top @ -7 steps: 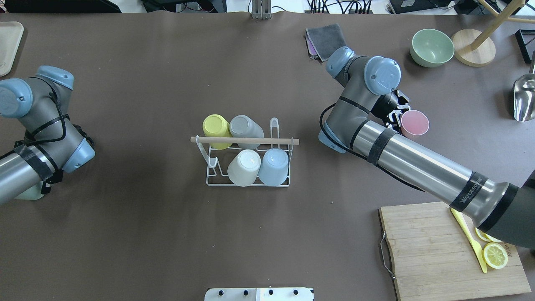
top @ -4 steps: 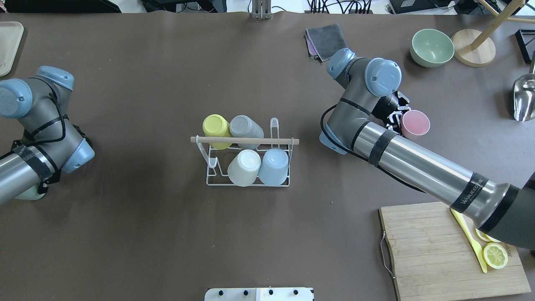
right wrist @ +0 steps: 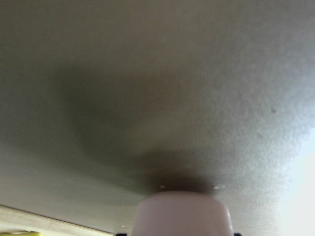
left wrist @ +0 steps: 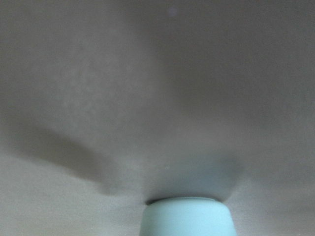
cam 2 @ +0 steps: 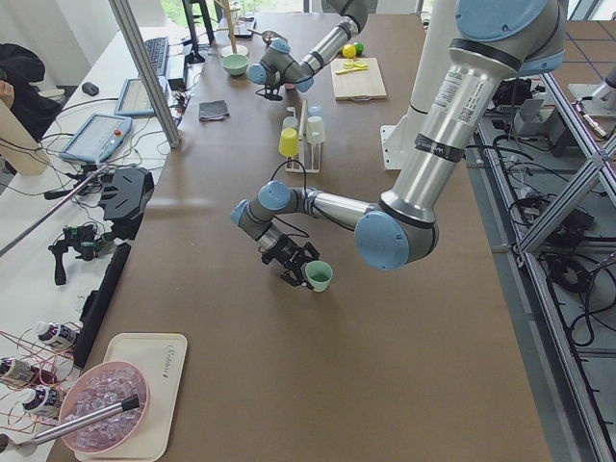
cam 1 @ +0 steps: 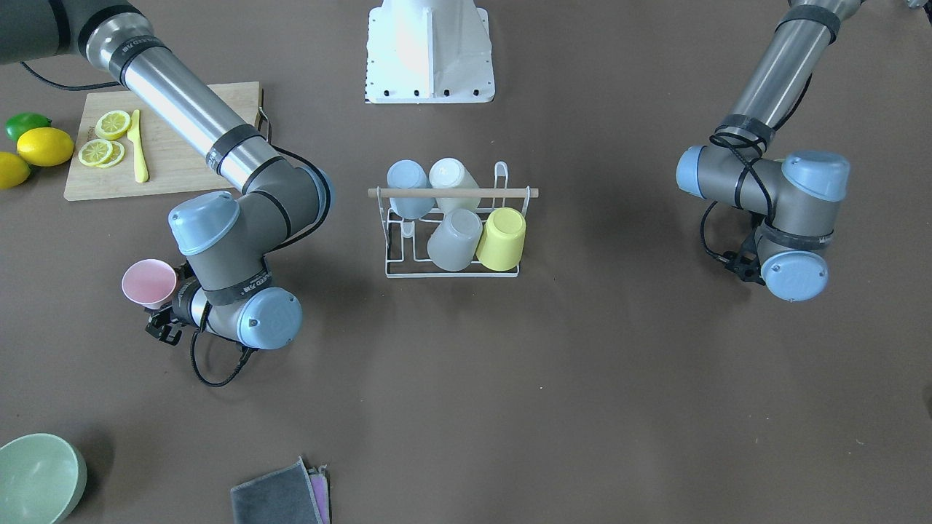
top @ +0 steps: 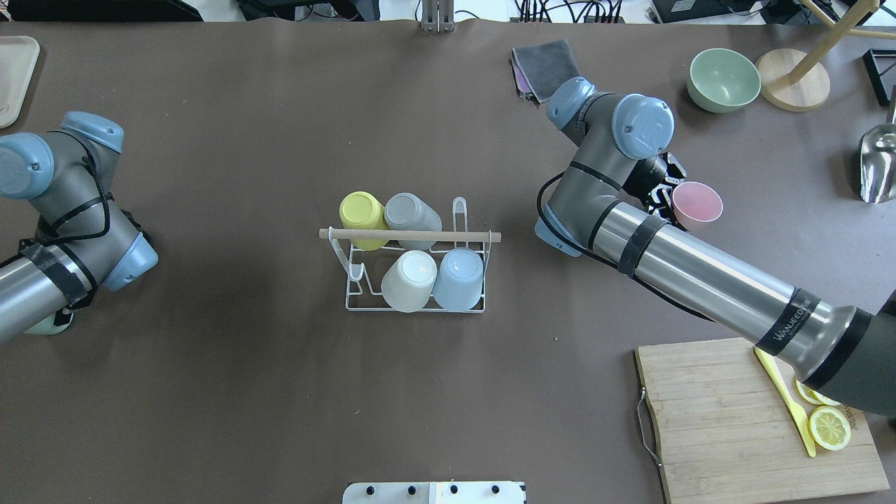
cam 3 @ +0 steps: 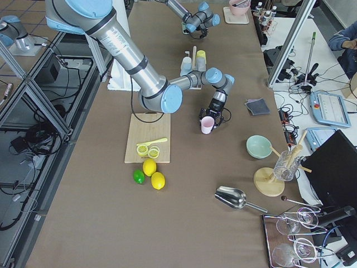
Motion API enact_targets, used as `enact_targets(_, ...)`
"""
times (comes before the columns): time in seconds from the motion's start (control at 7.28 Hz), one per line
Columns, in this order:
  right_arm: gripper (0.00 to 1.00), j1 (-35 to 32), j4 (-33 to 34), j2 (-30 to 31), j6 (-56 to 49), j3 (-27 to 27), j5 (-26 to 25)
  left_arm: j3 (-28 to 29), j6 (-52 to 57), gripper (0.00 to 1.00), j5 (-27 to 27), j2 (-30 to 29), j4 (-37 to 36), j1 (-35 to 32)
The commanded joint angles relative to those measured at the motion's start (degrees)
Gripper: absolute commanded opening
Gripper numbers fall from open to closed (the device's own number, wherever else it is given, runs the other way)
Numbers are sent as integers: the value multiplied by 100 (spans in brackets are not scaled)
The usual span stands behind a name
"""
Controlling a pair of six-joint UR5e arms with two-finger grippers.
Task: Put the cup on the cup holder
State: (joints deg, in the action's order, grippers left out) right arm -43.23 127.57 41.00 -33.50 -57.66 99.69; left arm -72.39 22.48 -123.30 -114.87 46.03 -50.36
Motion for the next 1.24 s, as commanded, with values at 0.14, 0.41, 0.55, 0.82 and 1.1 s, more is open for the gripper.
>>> enact_targets(0.14,0,-316,424,22,-147,-506,-2,-117,526,0,104,-18,-549,-87)
enact_targets(0.41,0,-869,514,22,-779,-963,59,-458,626,0,297,-18,-910,-316)
enact_targets(0.55,0,-1071,540,213,-763,-1454,294,-608,626,0,315,-18,-1033,-517)
enact_targets(0.82,0,-1702,549,426,-492,-2072,1075,-1308,653,0,533,-27,-1341,-895)
enact_targets(1.1,0,-2004,470,977,-167,-2966,1745,-2073,600,0,535,17,-1369,-1622)
